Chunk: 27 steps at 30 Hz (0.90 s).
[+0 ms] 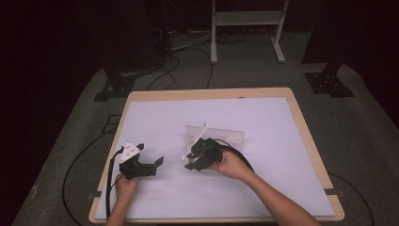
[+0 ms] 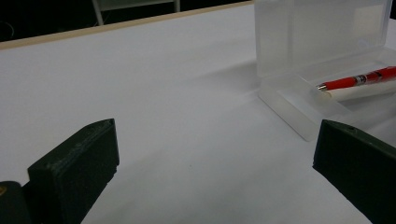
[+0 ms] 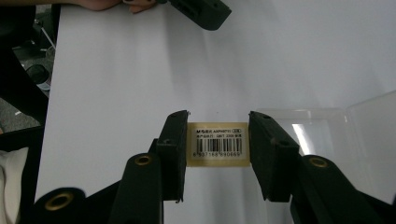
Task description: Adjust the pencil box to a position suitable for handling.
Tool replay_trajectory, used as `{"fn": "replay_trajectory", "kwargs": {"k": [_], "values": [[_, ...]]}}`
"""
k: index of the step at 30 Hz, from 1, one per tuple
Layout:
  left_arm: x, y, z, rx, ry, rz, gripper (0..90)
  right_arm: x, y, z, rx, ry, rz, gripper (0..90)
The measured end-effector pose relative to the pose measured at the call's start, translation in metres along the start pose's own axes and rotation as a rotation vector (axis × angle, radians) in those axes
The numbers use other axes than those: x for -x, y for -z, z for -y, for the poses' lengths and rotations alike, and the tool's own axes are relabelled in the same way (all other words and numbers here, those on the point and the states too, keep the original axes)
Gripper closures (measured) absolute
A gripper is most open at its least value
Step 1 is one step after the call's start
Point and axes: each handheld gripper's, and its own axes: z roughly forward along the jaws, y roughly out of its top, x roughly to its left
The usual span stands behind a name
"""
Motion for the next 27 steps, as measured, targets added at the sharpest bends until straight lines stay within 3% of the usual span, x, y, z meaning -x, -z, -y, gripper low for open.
{"fn": "replay_trajectory", "kwargs": {"k": [13, 27], "values": [[0.000, 0.000, 0.000, -0.001, 0.003, 0.000, 0.0, 0.013, 0.004, -0.004, 0.015, -0.020, 0.026, 58.2], [-0.001, 0.000, 0.000, -0.002, 0.002, 0.002, 0.0, 0.026, -0.006, -0.008, 0.019, -0.036, 0.047, 58.2]]}}
